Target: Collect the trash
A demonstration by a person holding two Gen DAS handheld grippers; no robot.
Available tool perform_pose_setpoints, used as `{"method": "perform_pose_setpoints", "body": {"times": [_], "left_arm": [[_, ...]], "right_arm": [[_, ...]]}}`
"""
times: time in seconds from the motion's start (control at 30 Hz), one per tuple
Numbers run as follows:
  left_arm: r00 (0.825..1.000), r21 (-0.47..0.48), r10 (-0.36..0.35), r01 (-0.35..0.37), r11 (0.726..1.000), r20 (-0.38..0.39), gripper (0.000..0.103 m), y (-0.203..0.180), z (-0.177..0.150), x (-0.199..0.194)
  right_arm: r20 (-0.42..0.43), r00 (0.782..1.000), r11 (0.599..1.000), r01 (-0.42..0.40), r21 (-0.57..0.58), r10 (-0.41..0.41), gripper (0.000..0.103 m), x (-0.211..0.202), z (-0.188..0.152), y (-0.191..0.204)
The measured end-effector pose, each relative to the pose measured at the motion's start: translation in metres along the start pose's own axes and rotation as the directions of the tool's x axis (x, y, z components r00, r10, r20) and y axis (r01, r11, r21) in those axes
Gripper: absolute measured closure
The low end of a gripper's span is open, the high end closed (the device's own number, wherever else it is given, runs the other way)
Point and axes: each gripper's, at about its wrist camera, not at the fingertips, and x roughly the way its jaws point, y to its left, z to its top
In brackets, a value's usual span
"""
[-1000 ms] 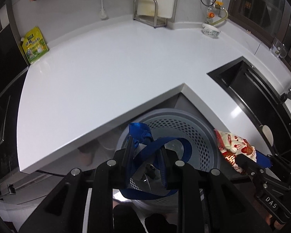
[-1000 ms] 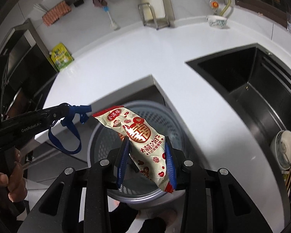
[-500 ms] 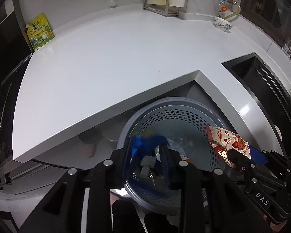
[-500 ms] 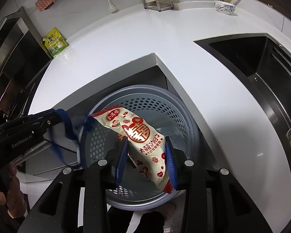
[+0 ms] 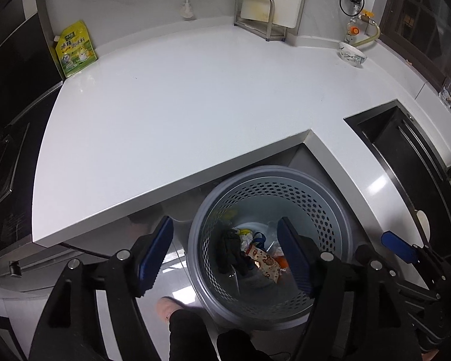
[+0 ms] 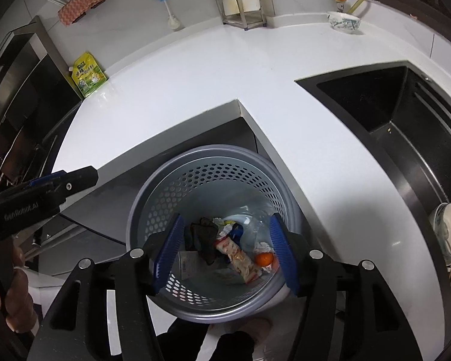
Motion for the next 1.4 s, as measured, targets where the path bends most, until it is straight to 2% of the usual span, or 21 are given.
{"method": "perform_pose_setpoints", "body": {"times": [0.1,0.53,0.8,1.07,1.13,1.3,1.4], "left_arm": [[1.000,0.001,0.008,-0.008,1.000,0.017,0.023,0.000,0.002,-0.008],[0.999,0.010,0.015,-0.015,1.000,0.047,0.019,-0.003,0.007,-0.030],[0.998,0.017,0.023,-0.024,1.000,0.058,0.011,-0.006,0.007,-0.038],[0.998,0.024,0.027,-0.029,0.999,0.060,0.008,-0.009,0.007,-0.043],[0.998,0.026,0.031,-0.032,0.999,0.057,0.008,-0.009,0.007,-0.044],[0.997,0.025,0.040,-0.041,0.999,0.065,0.008,-0.007,0.008,-0.047],[0.997,0.028,0.049,-0.051,0.998,0.064,0.007,-0.007,0.008,-0.049]], "right_arm": [[0.002,1.000,1.000,-0.010,0.014,0.010,0.046,-0.006,-0.001,0.000],[0.027,1.000,1.000,0.005,-0.007,-0.005,0.045,-0.030,0.001,0.004],[0.029,1.000,1.000,0.005,-0.005,-0.005,0.045,-0.035,0.004,0.001],[0.035,0.999,1.000,0.008,-0.004,-0.008,0.044,-0.039,0.006,-0.001],[0.037,0.999,1.000,0.002,-0.003,-0.002,0.041,-0.040,0.009,-0.002],[0.047,0.999,1.000,0.009,-0.015,-0.009,0.040,-0.043,0.012,0.001],[0.060,0.998,1.000,0.019,-0.014,-0.018,0.035,-0.044,0.012,0.002]]}}
